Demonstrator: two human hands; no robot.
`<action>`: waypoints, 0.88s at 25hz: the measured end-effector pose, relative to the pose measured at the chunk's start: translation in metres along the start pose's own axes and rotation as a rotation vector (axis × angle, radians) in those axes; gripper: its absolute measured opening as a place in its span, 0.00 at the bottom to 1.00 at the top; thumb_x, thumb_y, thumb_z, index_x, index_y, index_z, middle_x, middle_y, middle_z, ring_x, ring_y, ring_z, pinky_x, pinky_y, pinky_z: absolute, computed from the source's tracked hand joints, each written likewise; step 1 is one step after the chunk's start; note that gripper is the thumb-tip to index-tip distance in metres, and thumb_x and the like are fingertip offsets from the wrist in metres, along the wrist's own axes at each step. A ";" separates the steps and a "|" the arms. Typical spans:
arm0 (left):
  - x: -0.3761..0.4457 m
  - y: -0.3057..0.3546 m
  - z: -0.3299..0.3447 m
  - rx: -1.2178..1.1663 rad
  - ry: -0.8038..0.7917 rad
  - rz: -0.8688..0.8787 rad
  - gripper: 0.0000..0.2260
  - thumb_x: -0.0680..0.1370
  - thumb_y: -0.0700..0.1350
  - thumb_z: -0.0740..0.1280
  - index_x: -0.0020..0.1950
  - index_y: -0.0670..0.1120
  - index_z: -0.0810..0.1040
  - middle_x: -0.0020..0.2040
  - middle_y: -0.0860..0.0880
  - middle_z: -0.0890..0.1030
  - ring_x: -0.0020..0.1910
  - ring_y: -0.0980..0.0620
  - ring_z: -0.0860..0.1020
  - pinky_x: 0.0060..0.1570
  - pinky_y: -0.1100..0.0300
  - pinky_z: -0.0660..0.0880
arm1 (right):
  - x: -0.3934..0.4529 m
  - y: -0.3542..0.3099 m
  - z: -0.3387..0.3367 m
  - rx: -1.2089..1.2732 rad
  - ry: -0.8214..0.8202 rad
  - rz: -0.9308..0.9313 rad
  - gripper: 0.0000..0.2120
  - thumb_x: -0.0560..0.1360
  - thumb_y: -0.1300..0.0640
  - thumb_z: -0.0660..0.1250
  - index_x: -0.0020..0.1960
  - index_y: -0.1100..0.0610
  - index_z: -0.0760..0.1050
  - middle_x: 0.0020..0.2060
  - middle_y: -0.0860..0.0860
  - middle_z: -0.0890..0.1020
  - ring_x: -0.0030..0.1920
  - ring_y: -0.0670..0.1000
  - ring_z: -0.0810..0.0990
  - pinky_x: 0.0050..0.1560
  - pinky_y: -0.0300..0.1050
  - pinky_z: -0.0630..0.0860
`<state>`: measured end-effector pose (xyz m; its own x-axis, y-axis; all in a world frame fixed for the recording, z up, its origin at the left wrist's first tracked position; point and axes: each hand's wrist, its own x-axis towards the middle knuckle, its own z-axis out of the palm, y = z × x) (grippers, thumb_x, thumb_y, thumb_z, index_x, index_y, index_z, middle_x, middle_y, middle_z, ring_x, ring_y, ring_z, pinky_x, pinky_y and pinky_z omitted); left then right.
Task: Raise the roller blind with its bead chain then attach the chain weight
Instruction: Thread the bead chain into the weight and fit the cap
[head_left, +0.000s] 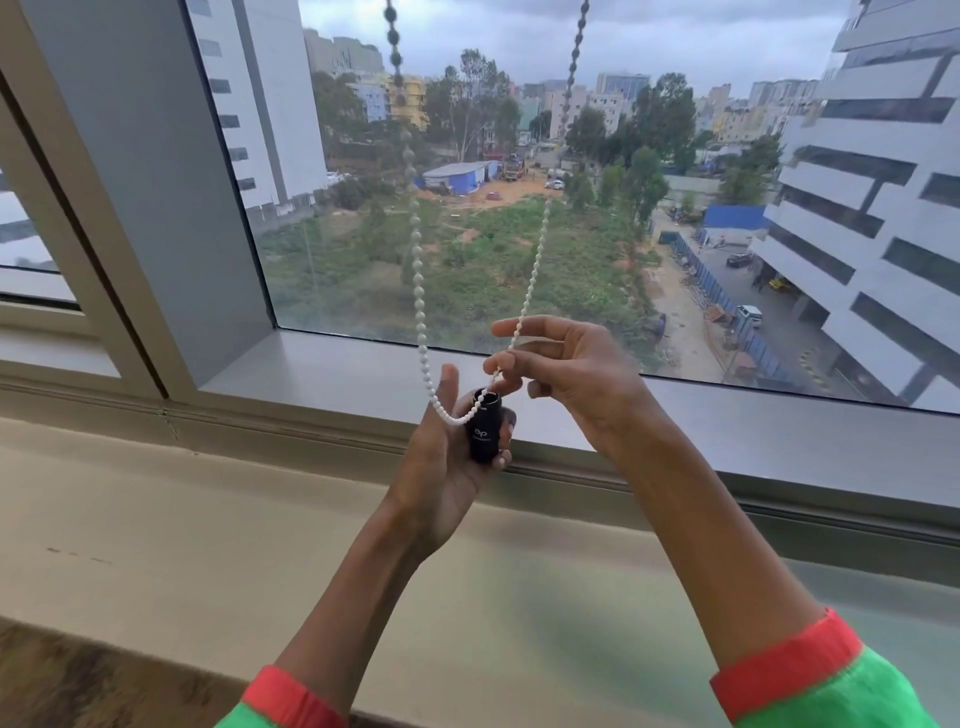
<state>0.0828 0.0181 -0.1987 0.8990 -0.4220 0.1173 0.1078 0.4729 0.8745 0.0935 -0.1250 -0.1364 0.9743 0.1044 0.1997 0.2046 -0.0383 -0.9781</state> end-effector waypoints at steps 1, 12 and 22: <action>-0.002 0.000 0.002 0.017 -0.031 0.023 0.24 0.74 0.59 0.64 0.64 0.44 0.75 0.39 0.47 0.74 0.37 0.56 0.72 0.36 0.62 0.68 | 0.000 0.001 -0.001 -0.005 0.003 0.006 0.15 0.69 0.65 0.72 0.56 0.63 0.77 0.38 0.57 0.84 0.34 0.49 0.81 0.36 0.40 0.68; -0.003 -0.001 0.011 0.190 -0.240 0.237 0.25 0.73 0.34 0.61 0.67 0.53 0.71 0.45 0.56 0.77 0.45 0.57 0.73 0.45 0.62 0.70 | -0.004 0.001 -0.010 0.275 -0.079 0.247 0.15 0.69 0.68 0.69 0.56 0.66 0.77 0.35 0.53 0.82 0.37 0.51 0.81 0.39 0.44 0.79; 0.003 0.004 0.012 0.260 -0.211 0.223 0.20 0.72 0.43 0.68 0.64 0.46 0.72 0.41 0.54 0.75 0.41 0.56 0.72 0.45 0.64 0.71 | -0.008 -0.006 -0.032 0.095 0.167 0.068 0.11 0.68 0.70 0.71 0.48 0.61 0.78 0.37 0.55 0.80 0.35 0.47 0.77 0.34 0.36 0.73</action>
<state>0.0810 0.0091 -0.1893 0.7786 -0.4932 0.3880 -0.2153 0.3708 0.9034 0.0878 -0.1573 -0.1305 0.9892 -0.0619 0.1326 0.1360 0.0550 -0.9892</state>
